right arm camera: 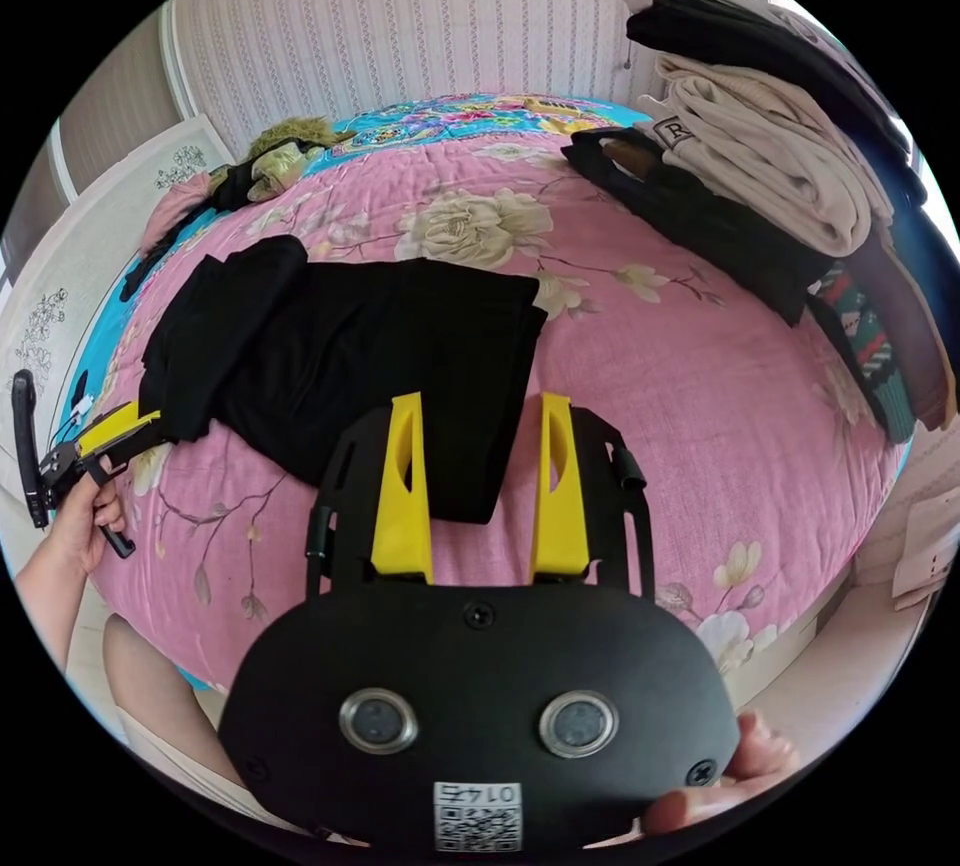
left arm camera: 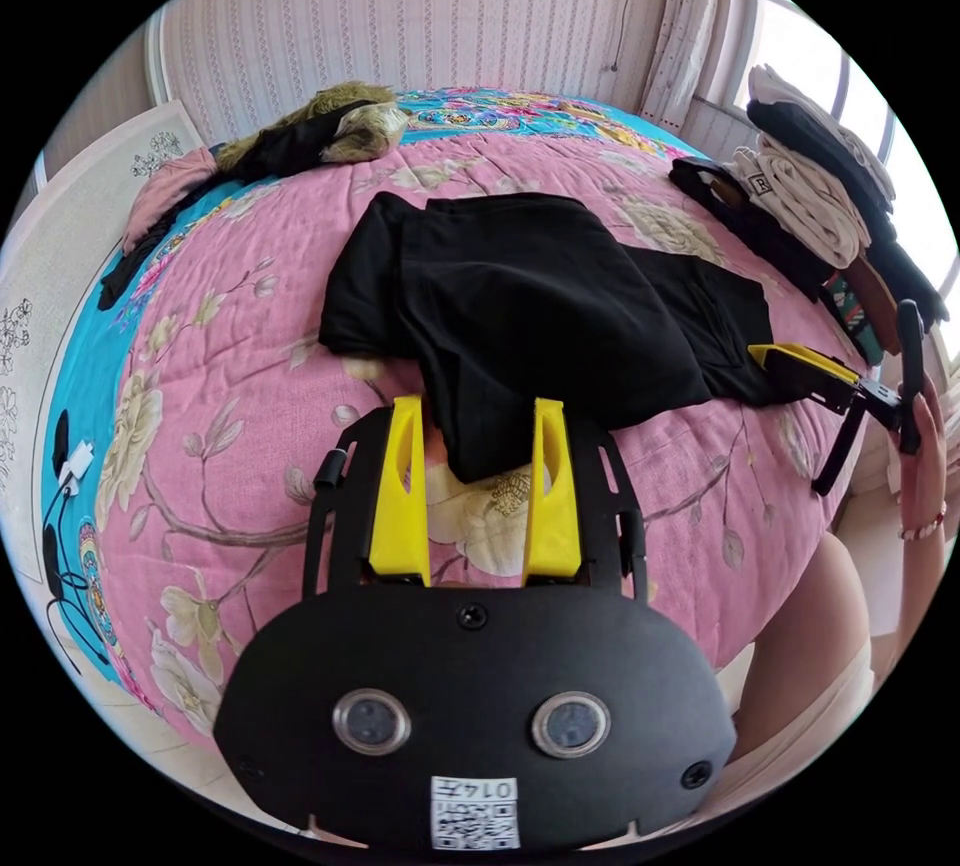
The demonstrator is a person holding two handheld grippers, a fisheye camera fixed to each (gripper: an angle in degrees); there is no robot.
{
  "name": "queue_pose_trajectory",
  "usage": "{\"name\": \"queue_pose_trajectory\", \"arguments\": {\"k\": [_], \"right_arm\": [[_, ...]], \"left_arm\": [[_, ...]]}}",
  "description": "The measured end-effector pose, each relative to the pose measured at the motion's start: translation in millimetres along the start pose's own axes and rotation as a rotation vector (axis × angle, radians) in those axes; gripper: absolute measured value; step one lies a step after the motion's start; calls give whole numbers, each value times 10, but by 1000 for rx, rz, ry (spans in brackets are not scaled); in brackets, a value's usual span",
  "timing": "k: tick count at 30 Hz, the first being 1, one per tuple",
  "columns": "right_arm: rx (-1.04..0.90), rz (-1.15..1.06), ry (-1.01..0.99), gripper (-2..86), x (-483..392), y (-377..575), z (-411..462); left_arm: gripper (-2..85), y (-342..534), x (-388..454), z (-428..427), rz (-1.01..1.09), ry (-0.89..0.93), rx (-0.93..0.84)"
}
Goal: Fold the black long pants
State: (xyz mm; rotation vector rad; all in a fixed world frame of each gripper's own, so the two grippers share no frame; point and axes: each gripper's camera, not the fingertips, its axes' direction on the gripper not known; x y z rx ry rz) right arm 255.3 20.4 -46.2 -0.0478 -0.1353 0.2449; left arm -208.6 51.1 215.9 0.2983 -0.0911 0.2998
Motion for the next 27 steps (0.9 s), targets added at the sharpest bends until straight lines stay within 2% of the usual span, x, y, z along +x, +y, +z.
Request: {"name": "queue_pose_trajectory", "arguments": {"k": [12, 27], "right_arm": [[-48, -41, 48, 164, -63, 41, -18], [-2, -28, 49, 162, -62, 93, -247]], "left_arm": [[153, 113, 22, 6, 0, 0, 2], [154, 107, 111, -222, -1, 1, 8]]}}
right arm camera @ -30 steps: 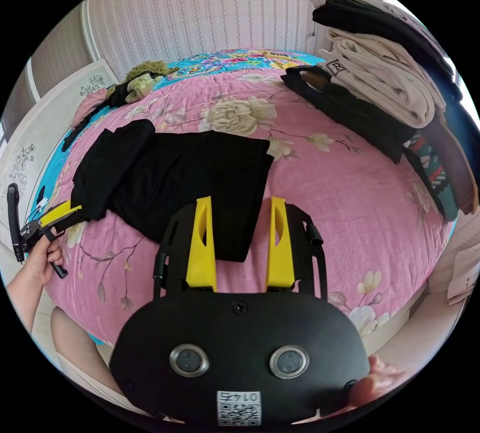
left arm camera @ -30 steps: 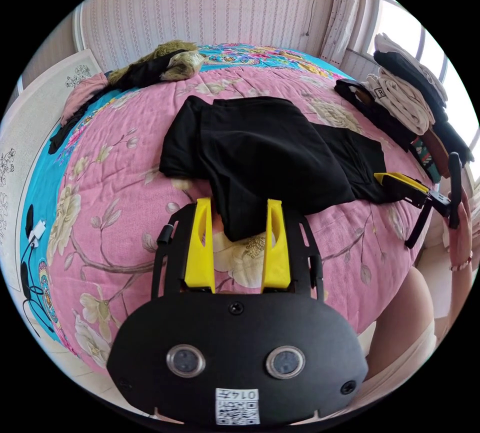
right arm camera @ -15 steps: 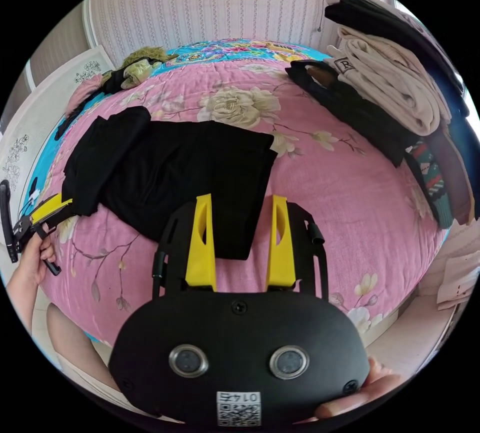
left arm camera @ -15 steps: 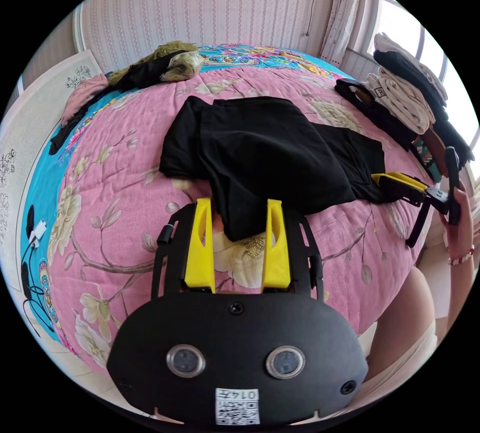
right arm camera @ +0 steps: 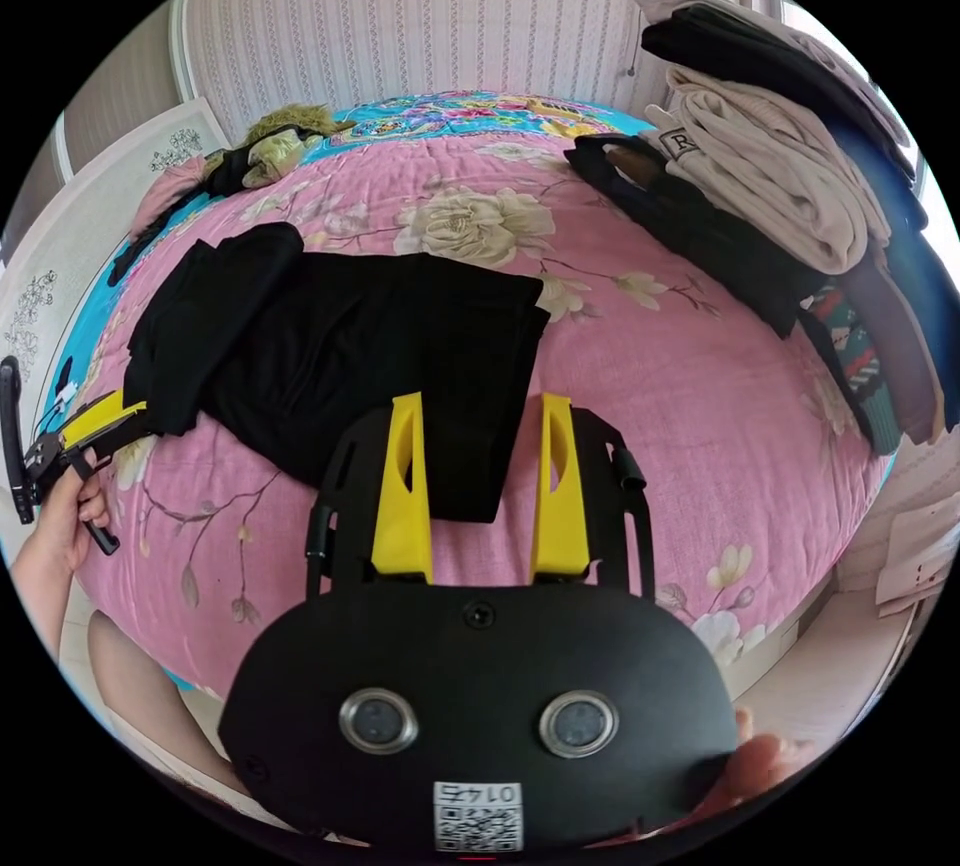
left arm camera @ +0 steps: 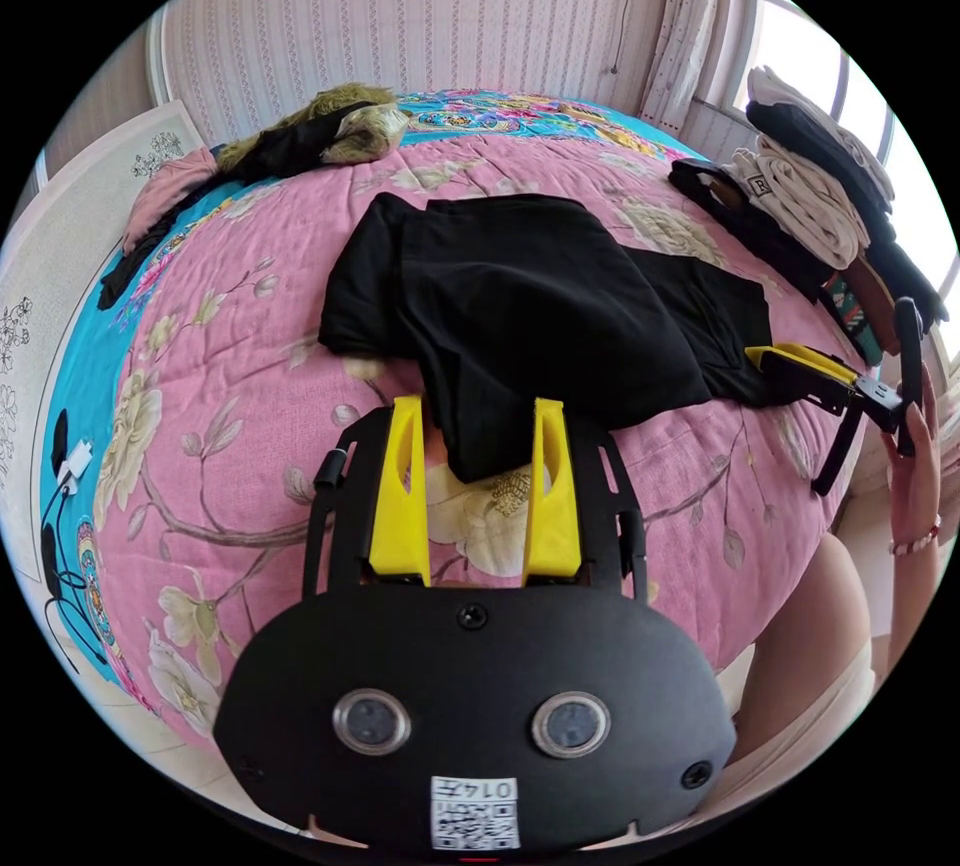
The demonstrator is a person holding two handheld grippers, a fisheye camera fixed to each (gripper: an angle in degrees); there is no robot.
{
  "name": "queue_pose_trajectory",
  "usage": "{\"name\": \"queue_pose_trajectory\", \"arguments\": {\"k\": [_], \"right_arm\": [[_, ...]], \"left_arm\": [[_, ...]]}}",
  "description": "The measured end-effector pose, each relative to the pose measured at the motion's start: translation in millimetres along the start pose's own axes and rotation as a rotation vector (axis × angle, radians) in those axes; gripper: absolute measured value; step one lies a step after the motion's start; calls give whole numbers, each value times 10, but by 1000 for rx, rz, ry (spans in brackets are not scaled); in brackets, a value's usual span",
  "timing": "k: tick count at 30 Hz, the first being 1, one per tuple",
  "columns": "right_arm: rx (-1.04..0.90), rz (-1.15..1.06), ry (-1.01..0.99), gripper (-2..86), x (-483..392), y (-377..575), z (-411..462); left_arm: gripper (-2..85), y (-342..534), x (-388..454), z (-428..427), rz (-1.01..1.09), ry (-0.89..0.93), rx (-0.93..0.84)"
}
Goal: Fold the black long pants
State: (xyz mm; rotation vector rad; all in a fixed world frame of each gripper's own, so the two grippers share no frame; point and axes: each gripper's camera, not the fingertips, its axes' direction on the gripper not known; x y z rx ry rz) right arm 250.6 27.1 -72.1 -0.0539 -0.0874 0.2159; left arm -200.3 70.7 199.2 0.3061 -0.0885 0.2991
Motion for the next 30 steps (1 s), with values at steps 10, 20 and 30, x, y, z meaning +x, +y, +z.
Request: {"name": "queue_pose_trajectory", "arguments": {"k": [10, 20, 30], "right_arm": [[1, 22, -45, 162, 64, -32, -167], [-2, 18, -44, 161, 35, -117, -379], [1, 53, -101, 156, 95, -259, -658]], "left_arm": [[153, -96, 105, -302, -3, 5, 3], [153, -265, 251, -724, -4, 8, 3], [146, -407, 258, -1558, -15, 29, 74]]}}
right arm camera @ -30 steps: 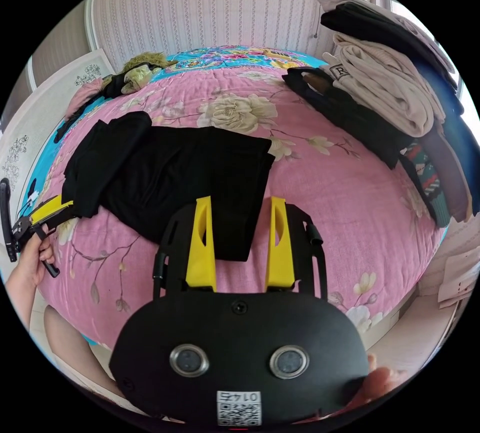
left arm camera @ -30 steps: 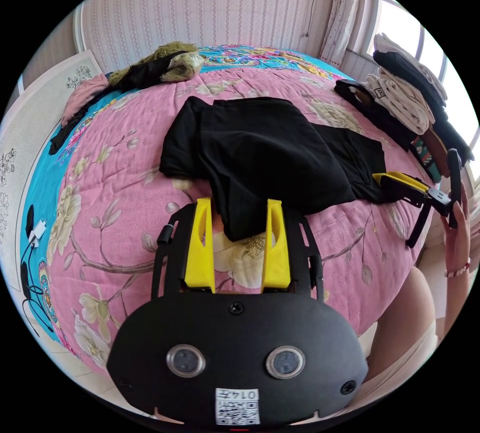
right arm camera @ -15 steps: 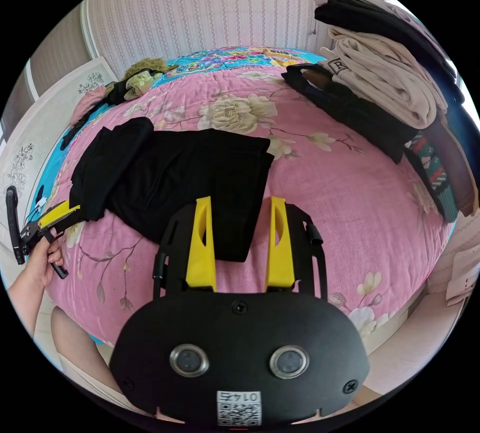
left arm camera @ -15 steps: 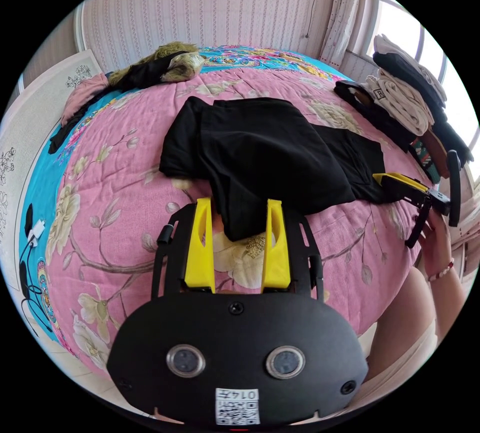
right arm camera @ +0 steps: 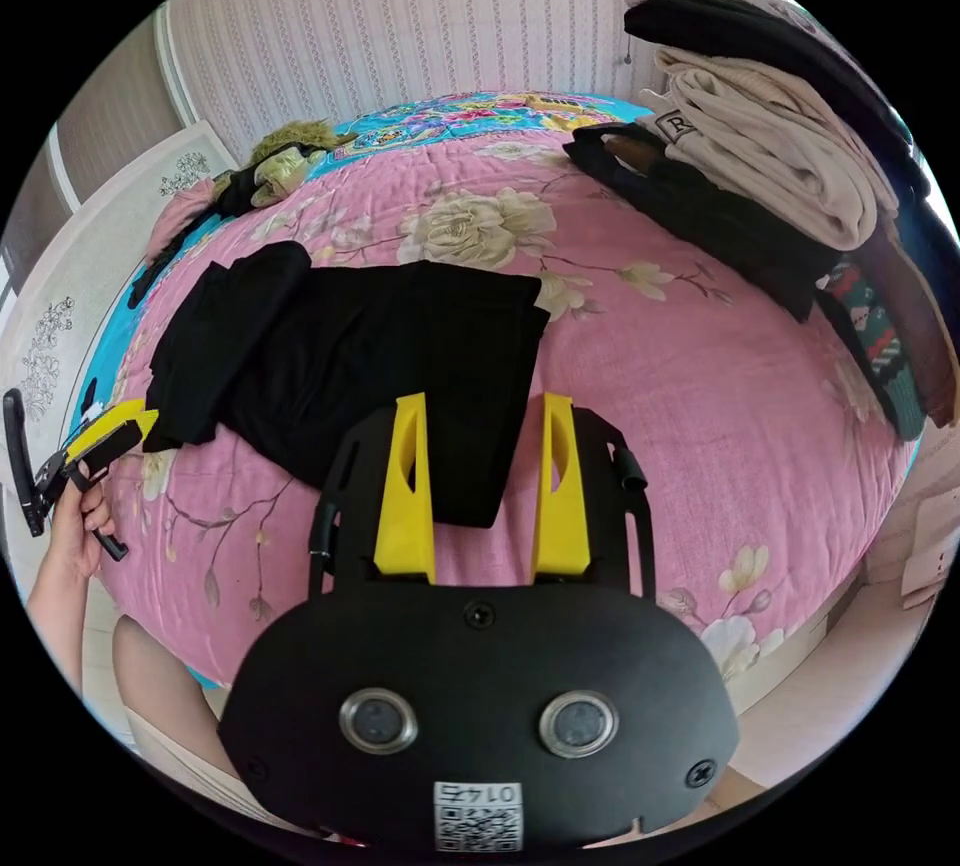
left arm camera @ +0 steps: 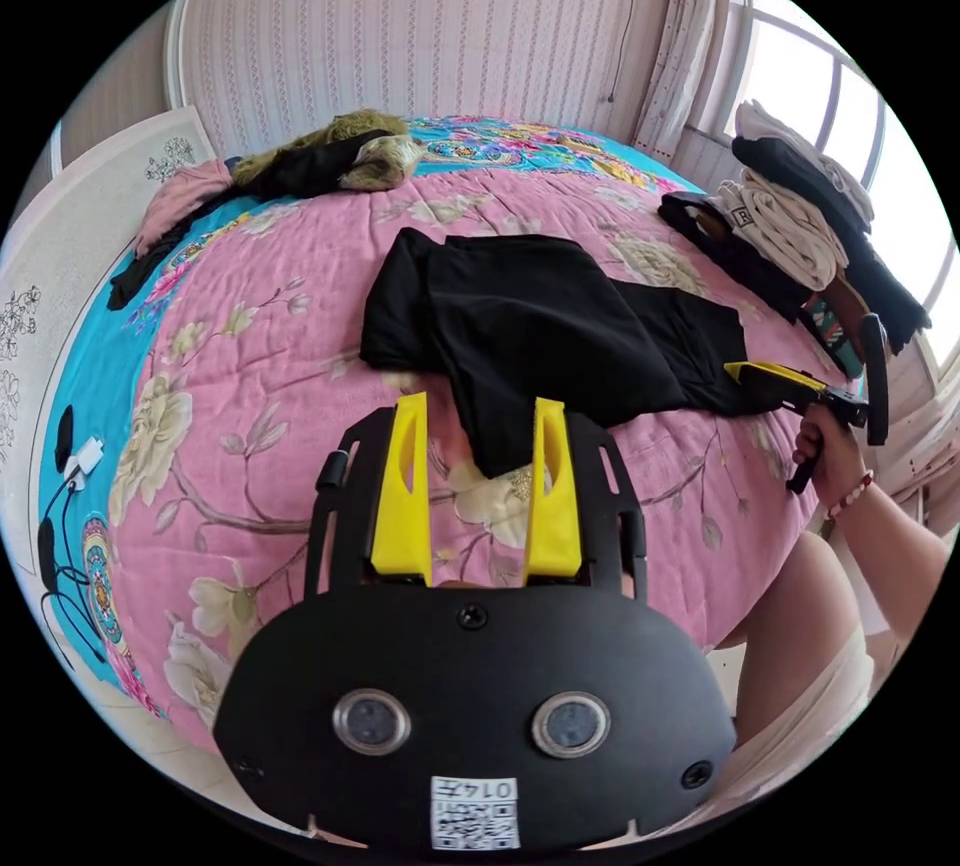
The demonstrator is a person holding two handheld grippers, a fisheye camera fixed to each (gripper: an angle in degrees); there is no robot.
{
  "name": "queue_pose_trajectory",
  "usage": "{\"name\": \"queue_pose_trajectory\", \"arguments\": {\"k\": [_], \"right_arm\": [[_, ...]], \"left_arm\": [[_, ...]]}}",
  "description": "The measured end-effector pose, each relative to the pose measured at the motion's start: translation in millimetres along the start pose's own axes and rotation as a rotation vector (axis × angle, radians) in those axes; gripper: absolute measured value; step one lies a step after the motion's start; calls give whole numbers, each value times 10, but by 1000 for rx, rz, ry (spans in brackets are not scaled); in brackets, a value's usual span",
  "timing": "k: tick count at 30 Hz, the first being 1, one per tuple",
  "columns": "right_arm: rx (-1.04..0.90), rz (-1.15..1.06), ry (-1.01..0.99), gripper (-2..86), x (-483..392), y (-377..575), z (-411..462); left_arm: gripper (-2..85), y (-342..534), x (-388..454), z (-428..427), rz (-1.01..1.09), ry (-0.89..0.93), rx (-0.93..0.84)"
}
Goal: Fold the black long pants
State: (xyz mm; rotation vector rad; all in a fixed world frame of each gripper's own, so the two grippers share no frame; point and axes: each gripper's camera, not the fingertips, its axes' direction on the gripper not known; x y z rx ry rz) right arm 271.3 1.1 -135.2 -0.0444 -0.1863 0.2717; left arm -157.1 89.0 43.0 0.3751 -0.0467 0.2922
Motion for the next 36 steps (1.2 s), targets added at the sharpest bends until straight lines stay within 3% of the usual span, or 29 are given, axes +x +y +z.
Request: {"name": "queue_pose_trajectory", "arguments": {"k": [4, 10, 12, 19, 24, 29, 33, 36], "right_arm": [[1, 8, -16, 155, 3, -57, -103], [1, -25, 52, 154, -142, -166, -267], [-4, -19, 39, 152, -135, -225, -345], [-62, -3, -49, 139, 19, -435, -655], [-100, 70, -128, 135, 160, -621, -776], [-122, 122, -52, 116, 64, -812, -805], [-181, -21, 17, 53, -194, -1030, -880], [-194, -76, -83, 19, -188, -1249, -1074]], "left_arm": [[136, -215, 24, -387, 15, 99, 18], [91, -540, 94, -255, -46, 119, -141], [27, -611, 162, -382, -36, 137, -122], [1, -1127, 82, -1561, -6, 210, 59], [-2, -1445, -428, -2437, -15, 71, 116], [-2, -1613, -1171, -3206, -157, -107, 112], [-2, -1661, -1490, -3627, -230, -227, 109], [-1, -1694, -1734, -3899, -305, -281, 97]]}}
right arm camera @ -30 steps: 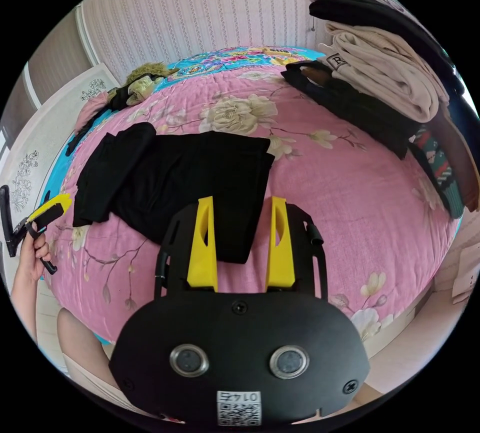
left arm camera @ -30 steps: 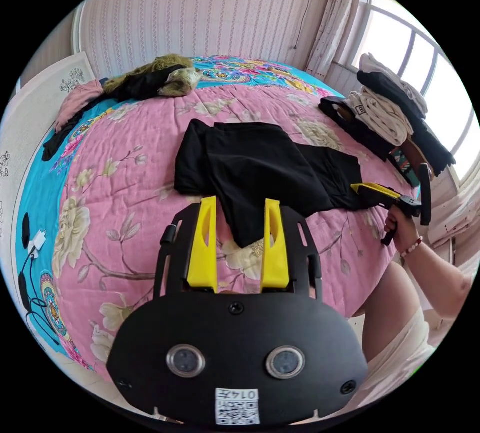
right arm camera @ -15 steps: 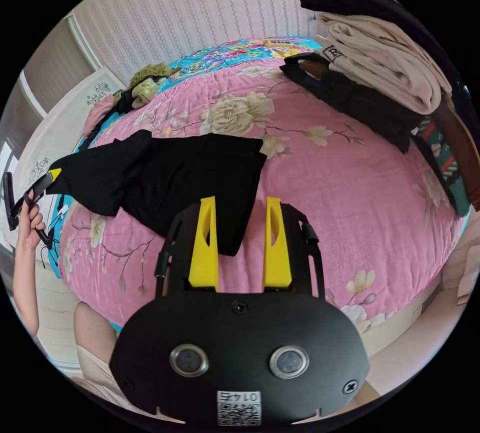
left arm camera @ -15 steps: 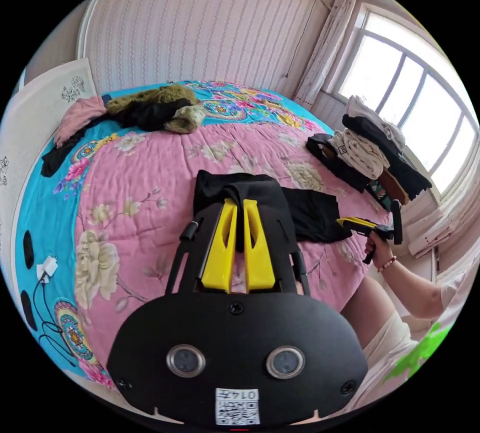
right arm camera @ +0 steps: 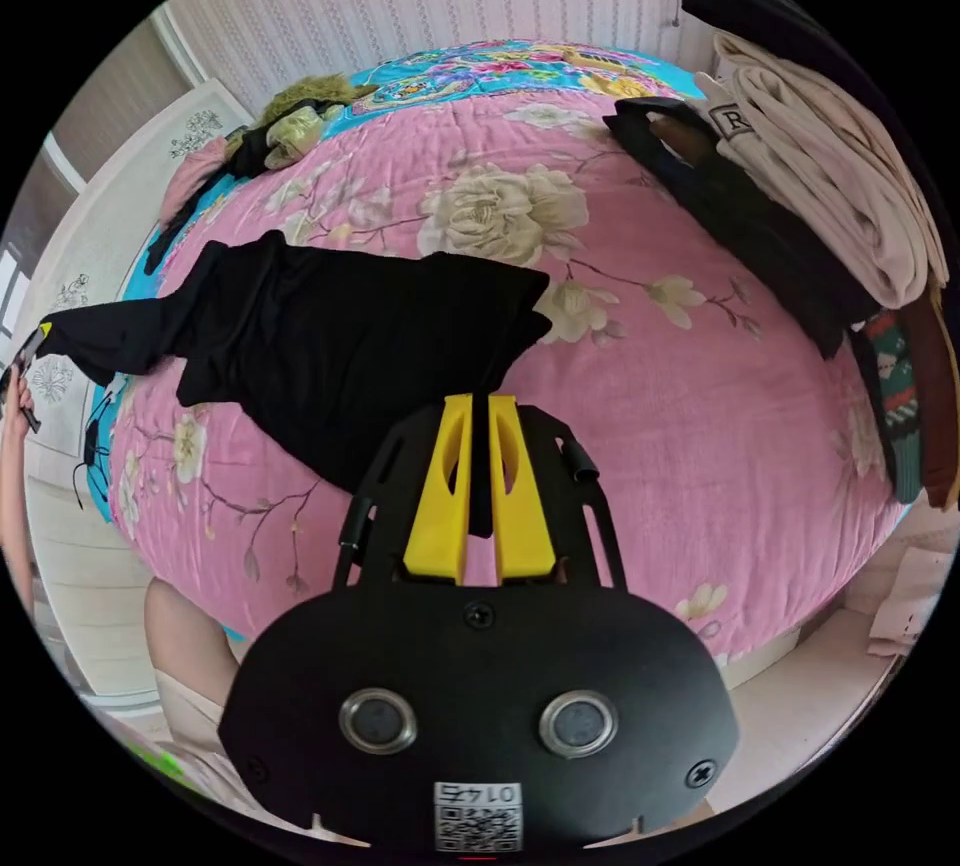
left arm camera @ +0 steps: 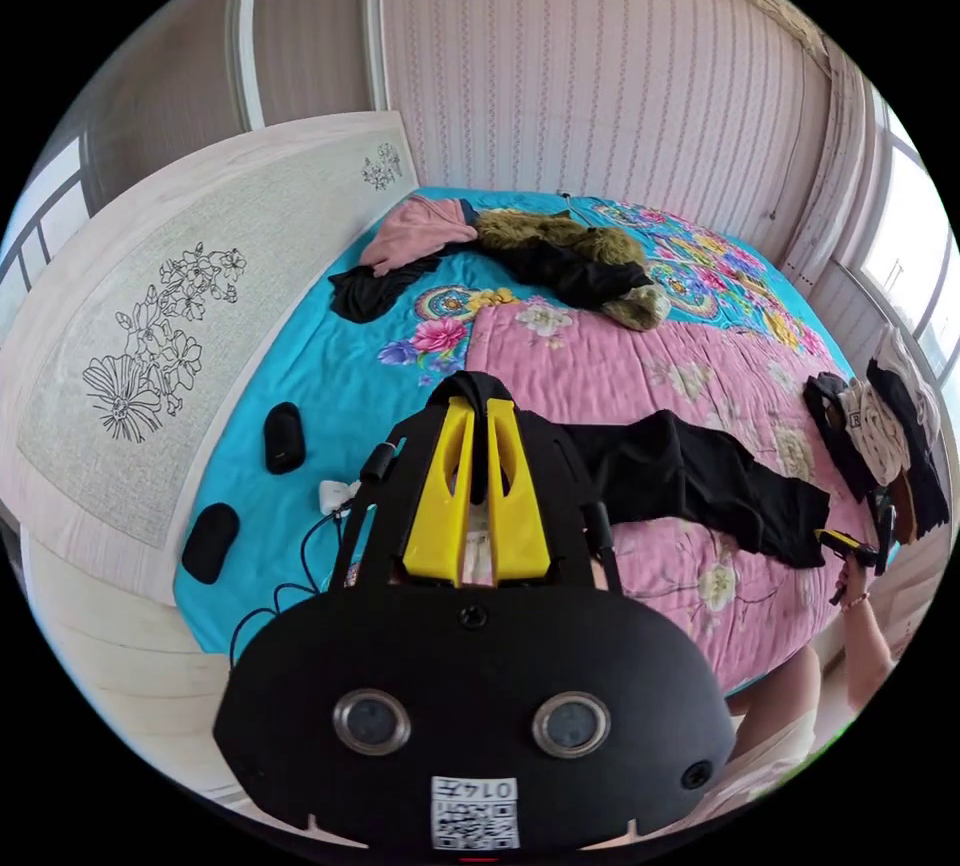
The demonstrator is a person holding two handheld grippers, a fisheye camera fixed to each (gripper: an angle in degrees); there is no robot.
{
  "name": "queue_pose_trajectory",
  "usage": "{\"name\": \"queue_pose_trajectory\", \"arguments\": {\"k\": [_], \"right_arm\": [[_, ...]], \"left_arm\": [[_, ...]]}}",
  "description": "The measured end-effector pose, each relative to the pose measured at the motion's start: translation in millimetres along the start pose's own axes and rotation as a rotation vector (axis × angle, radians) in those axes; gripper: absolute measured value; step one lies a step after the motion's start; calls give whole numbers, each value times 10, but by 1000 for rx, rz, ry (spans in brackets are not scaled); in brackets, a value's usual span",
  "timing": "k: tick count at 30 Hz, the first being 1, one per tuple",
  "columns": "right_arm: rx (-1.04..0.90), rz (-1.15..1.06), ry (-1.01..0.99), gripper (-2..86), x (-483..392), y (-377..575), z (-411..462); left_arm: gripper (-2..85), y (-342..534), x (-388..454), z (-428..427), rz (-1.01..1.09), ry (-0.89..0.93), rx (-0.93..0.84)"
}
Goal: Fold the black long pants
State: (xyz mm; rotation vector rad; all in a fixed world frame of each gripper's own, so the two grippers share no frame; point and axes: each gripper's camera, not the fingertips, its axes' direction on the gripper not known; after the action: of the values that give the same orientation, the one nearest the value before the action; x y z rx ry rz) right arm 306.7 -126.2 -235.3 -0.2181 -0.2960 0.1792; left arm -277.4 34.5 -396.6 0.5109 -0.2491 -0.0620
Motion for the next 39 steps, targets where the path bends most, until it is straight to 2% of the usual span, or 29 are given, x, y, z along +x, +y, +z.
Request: {"name": "queue_pose_trajectory", "arguments": {"k": [4, 10, 14, 17, 19, 22, 25, 26, 31, 35, 37, 39], "right_arm": [[54, -6, -189, 6, 302, -237, -576], [6, 8, -237, -3, 842, -651, -1313], [-102, 9, -103, -3, 1048, -791, -1056], [-183, 62, -46, -2, 1129, -753, -710], [-162, 88, -44, 1, 1188, -715, -677], [-106, 101, -34, 17, 1270, -696, -761], [-73, 116, 35, 106, 1325, -747, -846], [-50, 119, 55, 132, 1334, -776, -867], [-38, 41, -3, 140, 1188, -1030, -654], [-80, 59, 40, 165, 1082, -1334, -207], [-132, 80, 2, 155, 1087, -1419, 4], [-171, 91, -13, 73, 1090, -1442, 156]], "left_arm": [[-2, -215, -319, -457, -30, -107, 24], [2, -506, -730, -971, -97, -9, 9], [19, -450, -766, -636, -101, 140, -186], [43, -186, -746, -383, -159, 181, -265], [58, -55, -747, -366, -157, 147, -281], [89, 49, -827, -488, -151, -5, -305], [86, 59, -882, -750, -141, -67, -270], [80, 48, -869, -871, -128, -63, -244], [60, 62, -663, -1199, -64, 32, -164], [63, 115, -394, -1258, -12, 120, -189], [69, 150, -284, -1254, 14, 150, -219], [70, 183, -200, -1249, 40, 174, -251]]}}
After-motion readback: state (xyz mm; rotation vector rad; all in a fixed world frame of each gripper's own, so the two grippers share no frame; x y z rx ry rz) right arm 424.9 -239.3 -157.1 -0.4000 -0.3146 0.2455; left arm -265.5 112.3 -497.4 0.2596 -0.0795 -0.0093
